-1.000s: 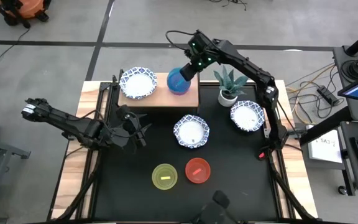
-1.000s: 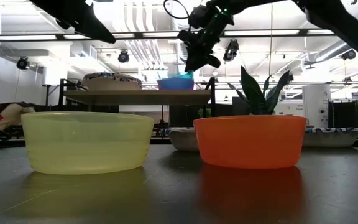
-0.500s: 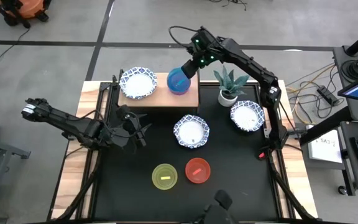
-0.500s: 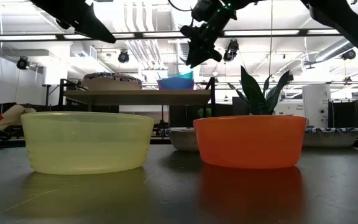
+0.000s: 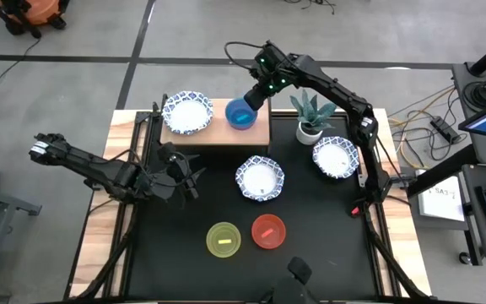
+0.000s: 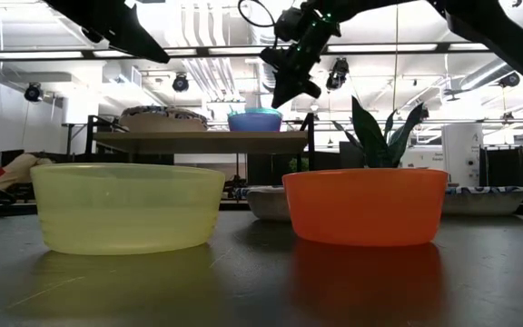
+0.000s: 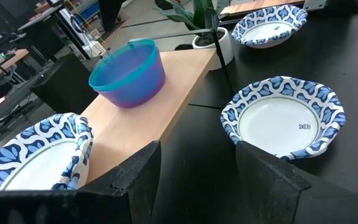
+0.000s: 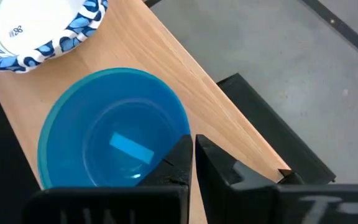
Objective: Place and stack bowls onto a shelf
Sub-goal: Stack the blue patterned bowl on top of the blue patterned bowl on the shelf
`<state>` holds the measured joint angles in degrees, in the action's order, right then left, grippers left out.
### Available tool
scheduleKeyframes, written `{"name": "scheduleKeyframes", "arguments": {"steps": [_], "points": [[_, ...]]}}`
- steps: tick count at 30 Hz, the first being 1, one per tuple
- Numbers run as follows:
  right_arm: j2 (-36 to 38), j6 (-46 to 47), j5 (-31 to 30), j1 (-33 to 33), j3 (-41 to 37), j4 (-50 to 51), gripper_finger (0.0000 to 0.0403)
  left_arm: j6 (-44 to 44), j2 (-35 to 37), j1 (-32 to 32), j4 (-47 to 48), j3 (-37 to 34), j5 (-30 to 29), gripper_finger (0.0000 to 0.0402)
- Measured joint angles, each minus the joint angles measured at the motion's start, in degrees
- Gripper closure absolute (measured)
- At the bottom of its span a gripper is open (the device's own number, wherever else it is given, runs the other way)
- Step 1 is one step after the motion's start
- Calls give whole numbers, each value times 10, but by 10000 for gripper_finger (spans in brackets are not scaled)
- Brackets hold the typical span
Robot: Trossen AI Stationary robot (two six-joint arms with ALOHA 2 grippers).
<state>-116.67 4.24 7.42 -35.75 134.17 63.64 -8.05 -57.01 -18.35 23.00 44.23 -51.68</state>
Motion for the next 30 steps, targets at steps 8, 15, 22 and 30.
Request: {"name": "scheduleKeyframes", "arguments": {"steps": [8, 15, 22, 30], "points": [[56, -62, 1, 23, -13, 10, 394, 0, 0, 0, -2, 0, 2, 209], [177, -122, 6, 108, -180, -75, 394, -4, -1, 0, -34, 0, 28, 209], [374, -139, 20, 204, -489, -275, 394, -15, -2, 0, -99, 0, 69, 209], [566, -88, 21, 297, -794, -499, 394, -40, -56, 0, -185, 0, 89, 209]]}}
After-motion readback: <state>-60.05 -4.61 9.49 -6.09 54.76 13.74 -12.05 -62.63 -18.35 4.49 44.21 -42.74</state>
